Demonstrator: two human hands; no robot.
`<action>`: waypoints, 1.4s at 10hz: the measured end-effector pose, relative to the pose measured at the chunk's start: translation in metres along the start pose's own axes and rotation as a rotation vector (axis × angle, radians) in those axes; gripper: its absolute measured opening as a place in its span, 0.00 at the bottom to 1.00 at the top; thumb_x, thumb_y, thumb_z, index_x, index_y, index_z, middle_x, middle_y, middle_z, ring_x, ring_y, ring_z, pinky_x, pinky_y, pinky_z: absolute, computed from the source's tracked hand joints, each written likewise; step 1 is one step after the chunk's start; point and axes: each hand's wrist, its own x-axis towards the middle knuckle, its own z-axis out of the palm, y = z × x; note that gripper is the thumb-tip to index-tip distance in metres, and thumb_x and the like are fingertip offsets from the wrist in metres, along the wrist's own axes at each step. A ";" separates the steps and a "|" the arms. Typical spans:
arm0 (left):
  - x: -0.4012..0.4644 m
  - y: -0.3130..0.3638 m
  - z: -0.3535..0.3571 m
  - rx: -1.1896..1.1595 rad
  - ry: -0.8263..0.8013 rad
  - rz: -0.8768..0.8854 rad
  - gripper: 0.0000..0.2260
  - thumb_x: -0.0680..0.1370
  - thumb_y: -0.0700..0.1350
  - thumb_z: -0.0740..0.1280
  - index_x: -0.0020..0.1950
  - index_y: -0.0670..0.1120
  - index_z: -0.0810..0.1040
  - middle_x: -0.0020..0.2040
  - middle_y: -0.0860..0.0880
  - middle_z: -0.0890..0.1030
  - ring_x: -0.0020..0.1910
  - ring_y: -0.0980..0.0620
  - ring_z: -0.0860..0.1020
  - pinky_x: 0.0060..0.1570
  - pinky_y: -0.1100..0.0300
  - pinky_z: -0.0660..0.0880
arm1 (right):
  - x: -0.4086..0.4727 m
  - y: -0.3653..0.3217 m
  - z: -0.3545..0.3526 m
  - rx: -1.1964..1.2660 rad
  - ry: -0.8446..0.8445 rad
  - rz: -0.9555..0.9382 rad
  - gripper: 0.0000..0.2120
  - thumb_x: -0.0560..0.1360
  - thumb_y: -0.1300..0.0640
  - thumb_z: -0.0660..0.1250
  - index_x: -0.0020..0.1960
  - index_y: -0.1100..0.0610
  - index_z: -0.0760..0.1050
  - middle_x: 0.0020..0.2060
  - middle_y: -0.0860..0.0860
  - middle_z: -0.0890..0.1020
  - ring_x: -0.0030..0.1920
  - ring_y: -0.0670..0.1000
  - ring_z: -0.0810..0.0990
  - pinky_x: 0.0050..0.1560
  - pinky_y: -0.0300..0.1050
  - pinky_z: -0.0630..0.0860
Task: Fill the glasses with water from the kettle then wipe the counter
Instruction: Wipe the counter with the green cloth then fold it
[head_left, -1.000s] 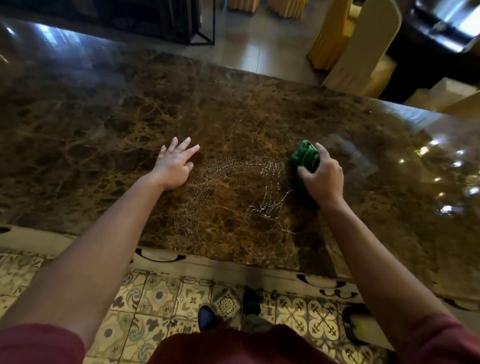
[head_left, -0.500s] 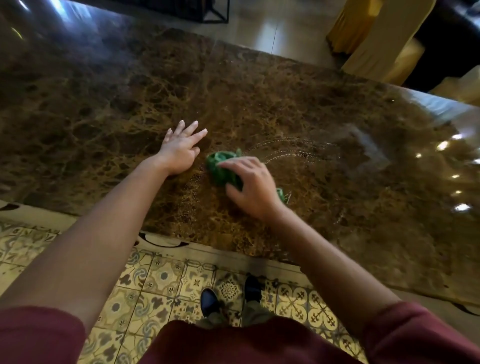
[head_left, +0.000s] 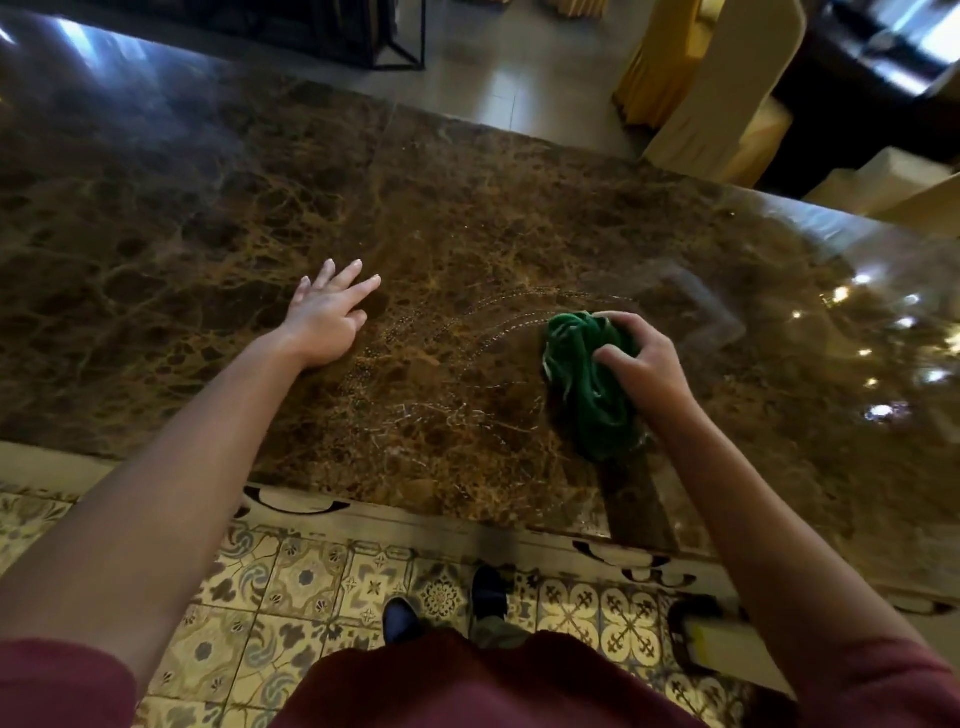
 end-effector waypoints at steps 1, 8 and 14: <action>-0.001 -0.002 0.002 0.001 0.007 0.007 0.23 0.86 0.43 0.55 0.82 0.55 0.58 0.84 0.53 0.48 0.82 0.50 0.39 0.77 0.51 0.34 | 0.002 0.016 -0.016 -0.366 0.258 0.019 0.30 0.77 0.54 0.73 0.77 0.54 0.71 0.71 0.56 0.77 0.71 0.59 0.74 0.73 0.58 0.71; 0.001 -0.005 0.007 0.002 0.055 -0.003 0.23 0.86 0.44 0.56 0.81 0.56 0.60 0.84 0.54 0.50 0.82 0.52 0.41 0.77 0.51 0.34 | 0.091 -0.002 0.042 -0.453 0.324 -0.287 0.12 0.75 0.58 0.70 0.57 0.56 0.86 0.60 0.54 0.86 0.62 0.57 0.83 0.69 0.57 0.74; -0.001 0.006 0.001 0.011 0.041 -0.030 0.23 0.86 0.44 0.57 0.81 0.56 0.61 0.84 0.54 0.51 0.82 0.50 0.42 0.78 0.48 0.37 | -0.033 -0.035 0.049 0.228 0.059 -0.286 0.13 0.77 0.53 0.67 0.61 0.44 0.79 0.53 0.43 0.84 0.51 0.43 0.84 0.46 0.40 0.83</action>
